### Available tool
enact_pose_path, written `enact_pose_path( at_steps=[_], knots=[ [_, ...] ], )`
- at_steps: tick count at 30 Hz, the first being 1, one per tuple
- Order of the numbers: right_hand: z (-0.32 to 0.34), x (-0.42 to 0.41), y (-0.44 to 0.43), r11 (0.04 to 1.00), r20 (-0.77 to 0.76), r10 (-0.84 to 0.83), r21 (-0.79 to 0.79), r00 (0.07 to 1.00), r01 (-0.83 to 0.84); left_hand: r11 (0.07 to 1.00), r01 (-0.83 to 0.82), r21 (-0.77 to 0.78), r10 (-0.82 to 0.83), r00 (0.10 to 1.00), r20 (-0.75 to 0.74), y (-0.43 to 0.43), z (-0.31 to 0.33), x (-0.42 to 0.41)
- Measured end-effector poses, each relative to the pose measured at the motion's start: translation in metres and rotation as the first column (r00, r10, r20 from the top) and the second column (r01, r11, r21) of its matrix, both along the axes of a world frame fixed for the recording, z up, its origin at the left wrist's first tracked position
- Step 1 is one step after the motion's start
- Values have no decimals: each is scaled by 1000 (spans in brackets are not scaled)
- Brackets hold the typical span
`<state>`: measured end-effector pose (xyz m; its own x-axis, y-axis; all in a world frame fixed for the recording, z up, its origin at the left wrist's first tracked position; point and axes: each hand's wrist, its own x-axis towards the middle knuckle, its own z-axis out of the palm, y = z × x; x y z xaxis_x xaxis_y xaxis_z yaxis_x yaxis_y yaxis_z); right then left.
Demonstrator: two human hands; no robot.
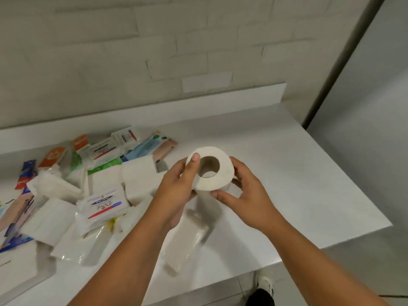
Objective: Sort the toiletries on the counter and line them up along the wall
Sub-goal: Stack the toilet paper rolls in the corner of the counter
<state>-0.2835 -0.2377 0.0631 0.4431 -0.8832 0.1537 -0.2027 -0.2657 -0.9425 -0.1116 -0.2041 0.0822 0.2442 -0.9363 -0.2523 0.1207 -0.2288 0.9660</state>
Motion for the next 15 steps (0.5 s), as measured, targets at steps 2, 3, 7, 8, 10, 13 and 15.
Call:
enact_pose_path(
  at_steps=[2, 3, 7, 8, 10, 13, 15],
  knots=[
    [-8, -29, -24, 998, 30, -45, 43, 999, 44, 998, 34, -49, -31, 998, 57, -22, -6, -28],
    [-11, -44, -37, 997, 41, -58, 57, 997, 56, 995, 71, -70, -64, 993, 102, -33, -10, -42],
    [-19, -101, -93, 996, 47, -47, 81, 998, 43, 976, 187, -111, -165, 969, 184, -82, -25, -97],
    [-22, -114, -108, 996, 52, -43, 81, 998, 39, 976, 186, -116, -162, 967, 195, -96, -30, -111],
    [-30, -137, -134, 995, 56, -40, 98, 998, 34, 977, 171, -126, -136, 959, 248, -121, -40, -134],
    [-47, -167, -175, 989, 54, -28, 147, 998, 20, 973, 185, -140, -124, 925, 360, -165, -58, -162],
    [-60, -184, -201, 986, 38, -27, 168, 999, 20, 970, 199, -142, -129, 909, 396, -193, -70, -178]
  ],
)
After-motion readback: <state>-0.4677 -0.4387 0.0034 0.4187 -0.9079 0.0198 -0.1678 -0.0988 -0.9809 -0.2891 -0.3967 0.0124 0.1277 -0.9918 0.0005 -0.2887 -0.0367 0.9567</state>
